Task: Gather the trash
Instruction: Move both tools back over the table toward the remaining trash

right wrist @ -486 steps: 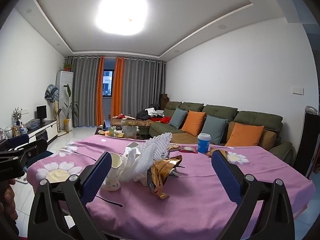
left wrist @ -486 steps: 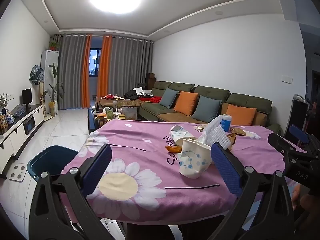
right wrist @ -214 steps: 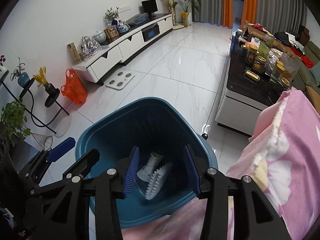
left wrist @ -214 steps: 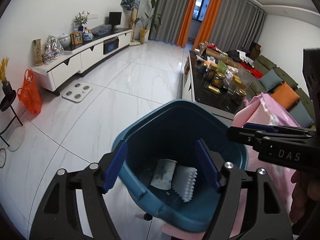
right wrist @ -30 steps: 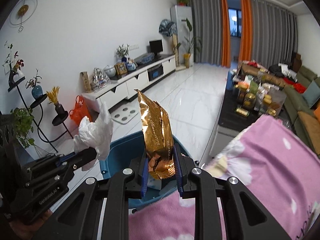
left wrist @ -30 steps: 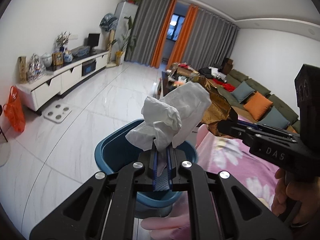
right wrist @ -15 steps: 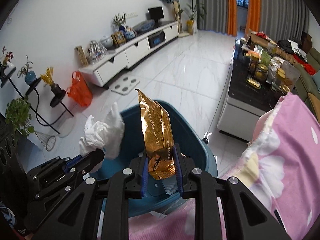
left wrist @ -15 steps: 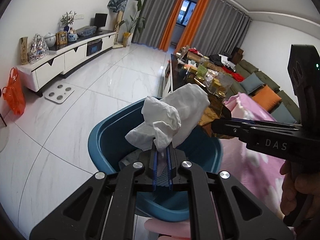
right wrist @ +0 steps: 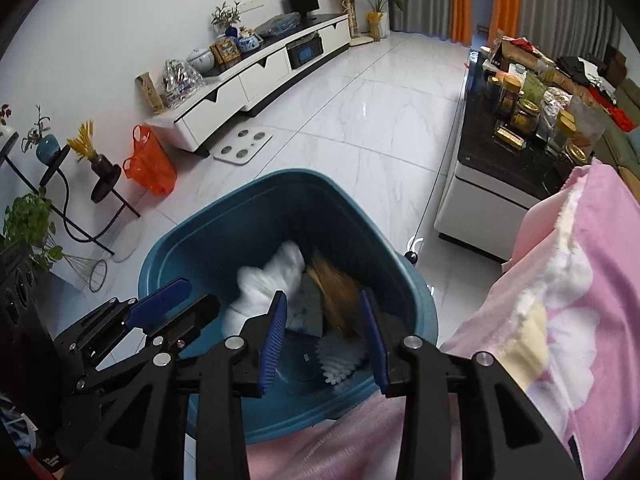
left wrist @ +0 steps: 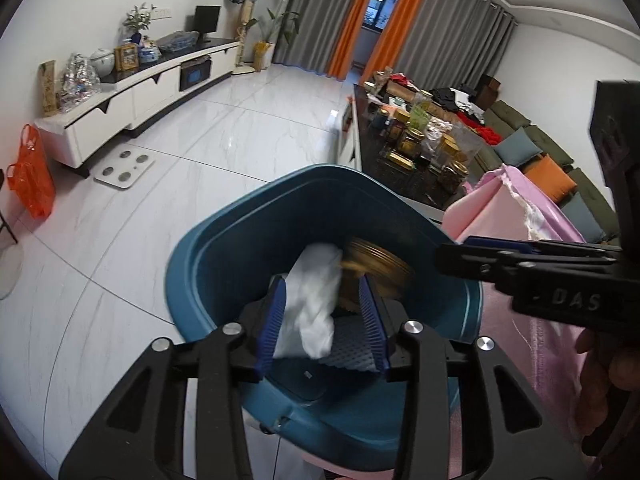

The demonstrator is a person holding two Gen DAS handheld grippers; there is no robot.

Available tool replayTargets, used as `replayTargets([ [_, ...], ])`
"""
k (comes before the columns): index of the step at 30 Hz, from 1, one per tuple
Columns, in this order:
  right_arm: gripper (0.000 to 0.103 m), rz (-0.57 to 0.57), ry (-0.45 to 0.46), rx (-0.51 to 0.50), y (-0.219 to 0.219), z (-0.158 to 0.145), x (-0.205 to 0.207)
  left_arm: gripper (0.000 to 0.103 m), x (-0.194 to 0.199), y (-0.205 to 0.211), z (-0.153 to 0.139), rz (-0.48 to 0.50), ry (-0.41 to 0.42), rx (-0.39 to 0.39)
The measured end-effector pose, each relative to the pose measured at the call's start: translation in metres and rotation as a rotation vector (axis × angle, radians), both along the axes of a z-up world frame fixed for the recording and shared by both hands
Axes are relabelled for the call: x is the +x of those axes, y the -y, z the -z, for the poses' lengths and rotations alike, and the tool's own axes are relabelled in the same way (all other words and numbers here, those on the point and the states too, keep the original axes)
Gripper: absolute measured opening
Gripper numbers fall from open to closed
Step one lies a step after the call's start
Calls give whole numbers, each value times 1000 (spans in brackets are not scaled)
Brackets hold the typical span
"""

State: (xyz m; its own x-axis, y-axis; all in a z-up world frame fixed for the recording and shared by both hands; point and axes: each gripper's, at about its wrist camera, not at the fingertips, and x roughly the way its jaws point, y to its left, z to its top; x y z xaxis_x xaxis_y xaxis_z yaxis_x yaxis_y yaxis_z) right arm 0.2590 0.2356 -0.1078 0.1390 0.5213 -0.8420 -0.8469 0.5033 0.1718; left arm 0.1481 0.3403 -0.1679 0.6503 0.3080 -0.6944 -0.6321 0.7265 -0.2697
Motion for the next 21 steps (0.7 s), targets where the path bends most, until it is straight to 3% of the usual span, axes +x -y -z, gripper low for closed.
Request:
replayTargets([
  [5, 46, 34, 3, 74, 25, -16, 1, 67, -19, 6, -25, -31, 30, 55],
  [7, 57, 48, 16, 120, 43, -26, -5, 81, -31, 14, -40, -47, 44, 84],
  [9, 60, 58, 34, 161, 58, -36, -11, 89, -44, 23, -58, -65, 67, 123],
  [14, 82, 78, 105, 236, 99, -57, -29, 97, -73, 54, -95, -77, 112, 200],
  [21, 94, 124, 213, 301, 157, -79, -51, 97, -105, 107, -136, -46, 150, 279],
])
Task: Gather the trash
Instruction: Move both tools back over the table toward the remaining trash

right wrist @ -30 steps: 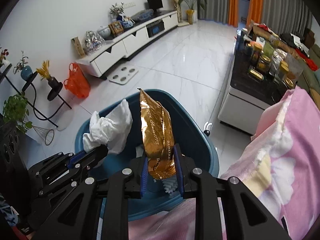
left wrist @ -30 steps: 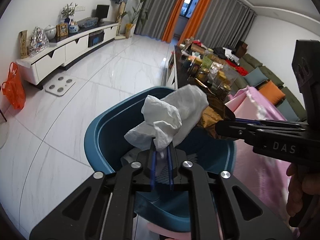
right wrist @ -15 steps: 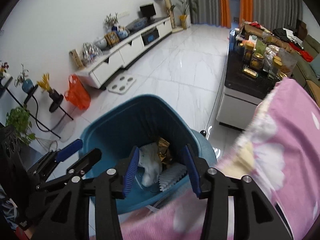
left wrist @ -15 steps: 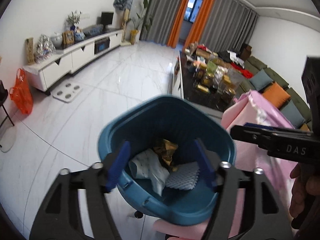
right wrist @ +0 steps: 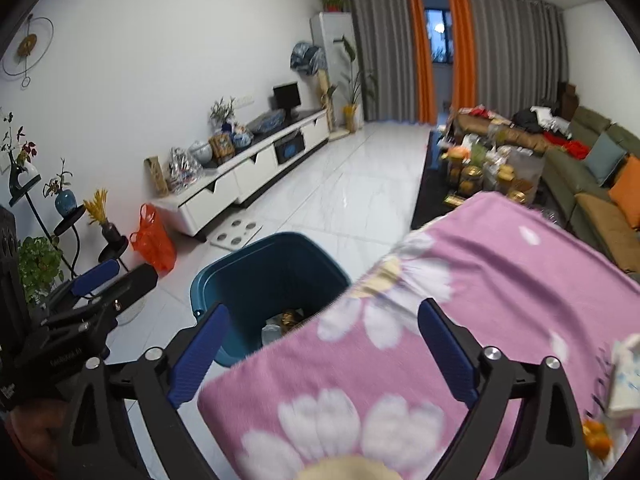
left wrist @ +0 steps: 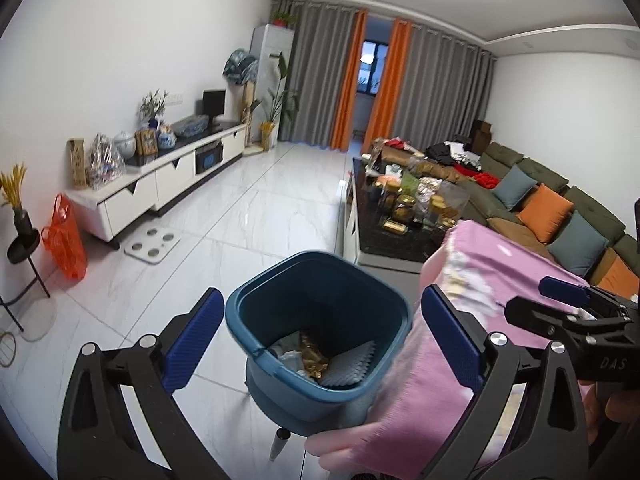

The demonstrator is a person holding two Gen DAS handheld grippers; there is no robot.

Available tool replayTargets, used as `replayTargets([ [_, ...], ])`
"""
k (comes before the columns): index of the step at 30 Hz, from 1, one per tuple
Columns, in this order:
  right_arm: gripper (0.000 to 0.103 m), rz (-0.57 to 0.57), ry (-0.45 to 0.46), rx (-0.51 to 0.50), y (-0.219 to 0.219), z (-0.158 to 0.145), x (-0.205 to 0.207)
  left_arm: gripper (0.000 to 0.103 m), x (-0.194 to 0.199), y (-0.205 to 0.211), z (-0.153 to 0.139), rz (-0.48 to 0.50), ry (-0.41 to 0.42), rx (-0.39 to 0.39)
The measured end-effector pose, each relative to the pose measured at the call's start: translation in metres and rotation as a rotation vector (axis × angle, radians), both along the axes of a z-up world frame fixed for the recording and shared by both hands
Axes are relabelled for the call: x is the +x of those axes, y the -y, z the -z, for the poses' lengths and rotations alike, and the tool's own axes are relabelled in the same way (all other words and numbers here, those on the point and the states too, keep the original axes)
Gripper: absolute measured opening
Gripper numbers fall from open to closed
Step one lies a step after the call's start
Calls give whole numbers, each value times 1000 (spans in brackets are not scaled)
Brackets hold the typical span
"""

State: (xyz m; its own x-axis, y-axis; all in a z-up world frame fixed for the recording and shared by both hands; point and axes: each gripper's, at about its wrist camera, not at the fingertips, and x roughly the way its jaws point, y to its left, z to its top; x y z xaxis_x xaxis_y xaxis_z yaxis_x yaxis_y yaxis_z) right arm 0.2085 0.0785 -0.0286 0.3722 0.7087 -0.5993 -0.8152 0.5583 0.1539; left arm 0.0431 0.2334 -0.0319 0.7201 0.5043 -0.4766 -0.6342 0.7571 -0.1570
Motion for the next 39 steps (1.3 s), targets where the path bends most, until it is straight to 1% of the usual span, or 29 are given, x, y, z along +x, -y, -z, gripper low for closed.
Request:
replayTargets([
  [1, 96, 15, 22, 13, 13, -4, -5, 97, -1, 7, -5, 8, 6, 9],
  [4, 96, 47, 57, 37, 38, -10, -14, 97, -6, 38, -24, 57, 38, 38],
  [7, 96, 97, 96, 59, 72, -15, -23, 97, -7, 65, -40, 104, 72, 63],
  [10, 96, 154, 127, 81, 104, -19, -32, 97, -6, 90, -50, 153, 91, 77],
  [15, 96, 242, 153, 108, 149, -21, -45, 97, -5, 132, -67, 239, 124, 115],
  [19, 96, 317, 164, 125, 182, -20, -52, 97, -7, 162, -73, 300, 146, 120],
  [25, 96, 392, 191, 141, 214, -15, -70, 97, -2, 187, -73, 385, 151, 113],
  [31, 96, 470, 233, 106, 242, -4, -87, 97, -1, 216, -60, 486, 140, 112],
  [35, 96, 530, 235, 97, 266, 6, -98, 97, 1, 231, -52, 540, 127, 107],
  [39, 96, 589, 244, 103, 284, 8, -110, 97, 1, 241, -49, 585, 131, 101],
])
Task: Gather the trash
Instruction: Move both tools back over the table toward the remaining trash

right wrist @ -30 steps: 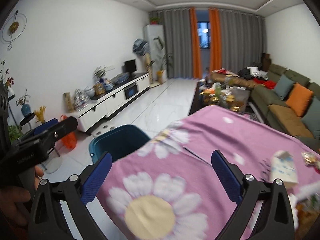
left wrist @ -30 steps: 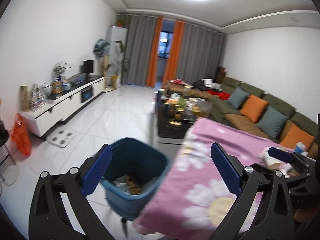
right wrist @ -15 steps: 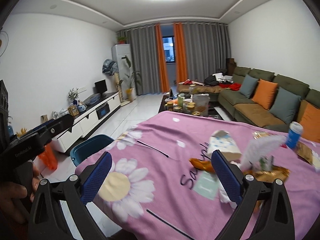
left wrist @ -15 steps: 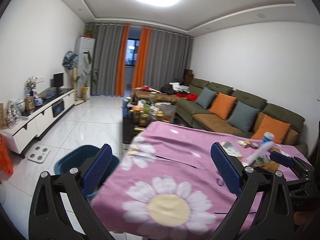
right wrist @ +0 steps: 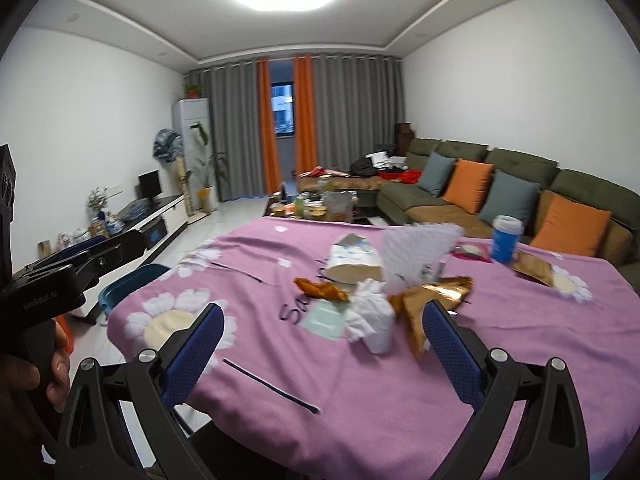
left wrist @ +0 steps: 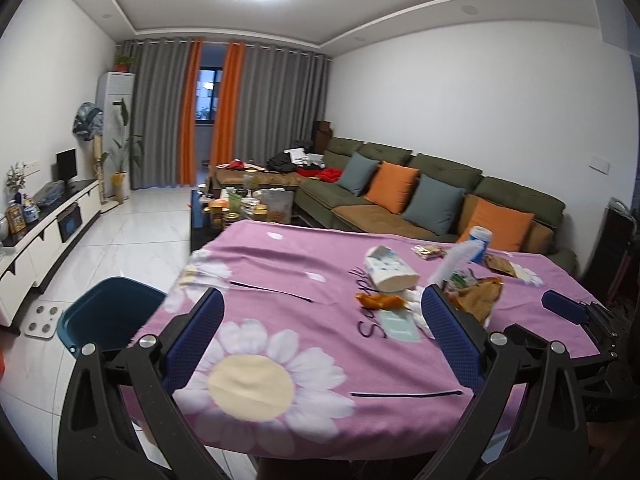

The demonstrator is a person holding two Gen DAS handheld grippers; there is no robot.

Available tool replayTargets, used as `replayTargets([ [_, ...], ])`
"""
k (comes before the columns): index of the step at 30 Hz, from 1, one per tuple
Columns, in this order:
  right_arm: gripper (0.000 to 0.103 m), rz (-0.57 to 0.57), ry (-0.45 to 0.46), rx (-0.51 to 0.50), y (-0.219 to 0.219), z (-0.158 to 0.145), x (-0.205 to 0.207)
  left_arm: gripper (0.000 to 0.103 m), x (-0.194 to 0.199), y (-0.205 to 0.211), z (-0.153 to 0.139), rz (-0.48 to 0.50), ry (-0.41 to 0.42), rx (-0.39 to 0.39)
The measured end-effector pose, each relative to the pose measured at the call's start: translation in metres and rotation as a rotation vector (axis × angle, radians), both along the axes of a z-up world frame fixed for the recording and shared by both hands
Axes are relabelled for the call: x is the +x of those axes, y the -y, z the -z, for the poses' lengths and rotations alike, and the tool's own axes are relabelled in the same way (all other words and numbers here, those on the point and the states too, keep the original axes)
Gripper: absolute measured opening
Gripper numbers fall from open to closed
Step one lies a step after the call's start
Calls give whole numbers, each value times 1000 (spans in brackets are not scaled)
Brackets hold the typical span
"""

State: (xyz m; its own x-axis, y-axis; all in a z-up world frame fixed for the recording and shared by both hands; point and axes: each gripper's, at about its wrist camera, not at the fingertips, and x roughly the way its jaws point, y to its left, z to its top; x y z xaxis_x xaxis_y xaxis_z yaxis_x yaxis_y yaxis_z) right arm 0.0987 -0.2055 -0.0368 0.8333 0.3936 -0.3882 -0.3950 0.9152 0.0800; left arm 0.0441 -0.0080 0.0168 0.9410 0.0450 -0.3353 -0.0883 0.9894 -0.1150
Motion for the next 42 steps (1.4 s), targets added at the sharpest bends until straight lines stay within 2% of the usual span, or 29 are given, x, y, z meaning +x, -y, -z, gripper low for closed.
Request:
replayTargets([
  [12, 96, 76, -7, -6, 11, 1, -7, 97, 13, 12, 11, 106, -15, 0],
  [19, 96, 82, -67, -33, 3, 10, 28, 97, 44, 2, 22, 109, -64, -18],
  [27, 96, 62, -138, -64, -10, 25, 71, 97, 102, -2, 39, 121, -131, -20],
  [35, 85, 34, -223, -86, -20, 43, 106, 97, 163, 6, 57, 168, -208, -25],
  [42, 70, 29, -299, -103, -19, 59, 127, 97, 202, 24, 78, 216, -288, -13],
])
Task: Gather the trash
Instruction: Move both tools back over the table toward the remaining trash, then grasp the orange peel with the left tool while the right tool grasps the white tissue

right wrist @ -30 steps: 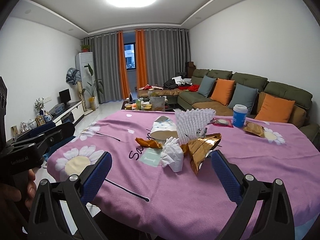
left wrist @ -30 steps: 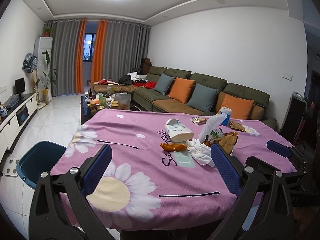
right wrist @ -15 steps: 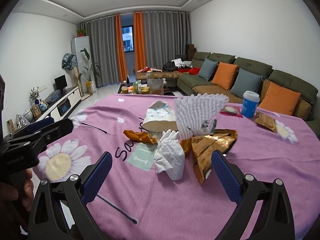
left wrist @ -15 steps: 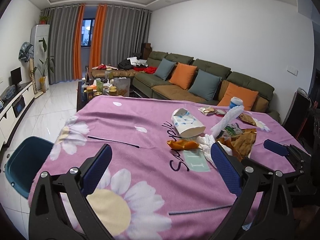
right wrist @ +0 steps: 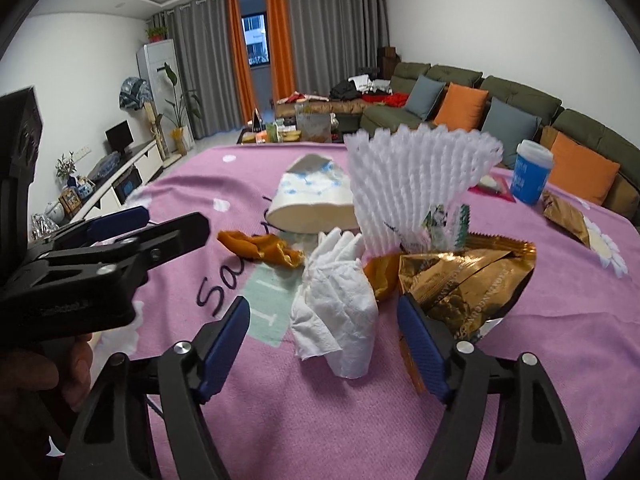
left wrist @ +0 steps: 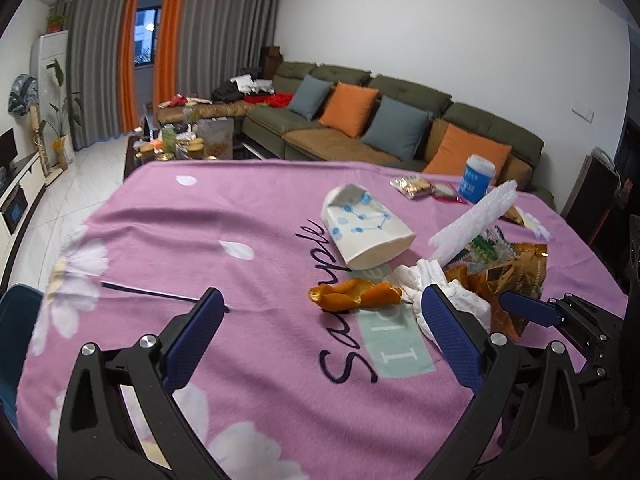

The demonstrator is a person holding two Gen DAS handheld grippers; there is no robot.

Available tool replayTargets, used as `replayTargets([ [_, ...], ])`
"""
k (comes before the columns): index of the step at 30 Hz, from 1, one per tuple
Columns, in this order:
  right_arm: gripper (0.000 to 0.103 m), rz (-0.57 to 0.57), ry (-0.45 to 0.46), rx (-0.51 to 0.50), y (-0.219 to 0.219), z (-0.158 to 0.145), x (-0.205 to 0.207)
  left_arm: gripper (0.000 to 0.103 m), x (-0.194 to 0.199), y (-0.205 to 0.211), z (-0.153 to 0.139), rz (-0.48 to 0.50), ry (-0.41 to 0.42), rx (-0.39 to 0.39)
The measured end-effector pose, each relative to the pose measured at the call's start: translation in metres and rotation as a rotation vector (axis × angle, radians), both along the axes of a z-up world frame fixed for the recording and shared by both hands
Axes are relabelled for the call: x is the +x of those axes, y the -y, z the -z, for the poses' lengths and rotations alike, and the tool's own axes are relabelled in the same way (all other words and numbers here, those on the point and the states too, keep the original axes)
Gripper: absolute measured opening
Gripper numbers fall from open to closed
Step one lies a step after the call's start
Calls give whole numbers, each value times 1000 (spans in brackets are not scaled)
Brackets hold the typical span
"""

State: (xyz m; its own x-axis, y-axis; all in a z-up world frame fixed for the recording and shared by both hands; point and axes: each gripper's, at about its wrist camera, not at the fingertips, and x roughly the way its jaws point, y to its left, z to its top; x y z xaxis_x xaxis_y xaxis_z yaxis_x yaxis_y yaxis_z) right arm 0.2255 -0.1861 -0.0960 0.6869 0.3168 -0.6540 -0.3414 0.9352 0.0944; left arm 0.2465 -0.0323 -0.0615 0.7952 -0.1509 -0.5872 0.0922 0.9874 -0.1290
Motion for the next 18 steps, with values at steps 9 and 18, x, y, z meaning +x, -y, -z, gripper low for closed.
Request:
replayTargets([
  [9, 48, -29, -50, -3, -5, 11, 9, 62, 44, 12, 26, 26, -121, -12],
  [18, 14, -39, -65, 14, -1, 13, 11, 48, 68, 14, 43, 43, -211, -70],
])
